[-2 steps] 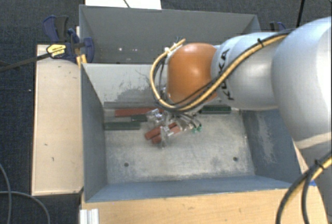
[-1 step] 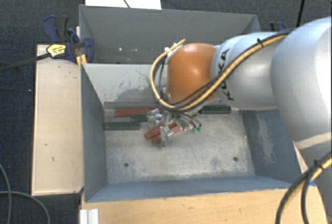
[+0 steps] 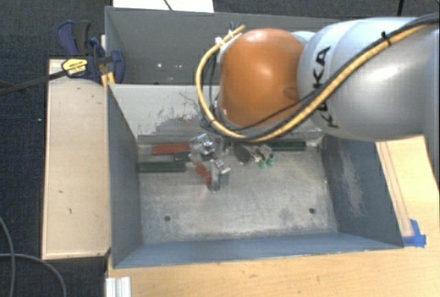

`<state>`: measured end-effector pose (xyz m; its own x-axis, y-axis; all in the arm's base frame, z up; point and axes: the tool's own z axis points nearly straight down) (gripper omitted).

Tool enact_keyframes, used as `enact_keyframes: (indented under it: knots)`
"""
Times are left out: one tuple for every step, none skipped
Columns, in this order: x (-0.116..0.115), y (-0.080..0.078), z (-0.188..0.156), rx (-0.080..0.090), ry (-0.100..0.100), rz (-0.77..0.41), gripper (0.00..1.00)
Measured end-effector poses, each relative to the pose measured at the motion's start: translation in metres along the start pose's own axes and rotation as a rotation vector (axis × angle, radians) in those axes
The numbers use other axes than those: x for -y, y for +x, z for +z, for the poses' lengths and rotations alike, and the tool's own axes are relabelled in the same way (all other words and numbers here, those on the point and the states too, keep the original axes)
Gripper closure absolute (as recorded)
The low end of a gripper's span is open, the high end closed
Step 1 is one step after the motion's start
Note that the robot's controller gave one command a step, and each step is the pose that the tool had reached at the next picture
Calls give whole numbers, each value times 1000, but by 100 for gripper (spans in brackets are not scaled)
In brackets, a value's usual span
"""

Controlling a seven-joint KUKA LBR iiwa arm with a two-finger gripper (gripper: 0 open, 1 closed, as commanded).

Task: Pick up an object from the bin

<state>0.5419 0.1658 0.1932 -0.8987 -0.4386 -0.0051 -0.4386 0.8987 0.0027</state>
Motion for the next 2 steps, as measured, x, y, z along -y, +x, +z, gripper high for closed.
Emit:
enact_keyframes:
  knots:
    - [0,0,0,0,0,0,100]
    - [15,20,-28,-6,1,0,100]
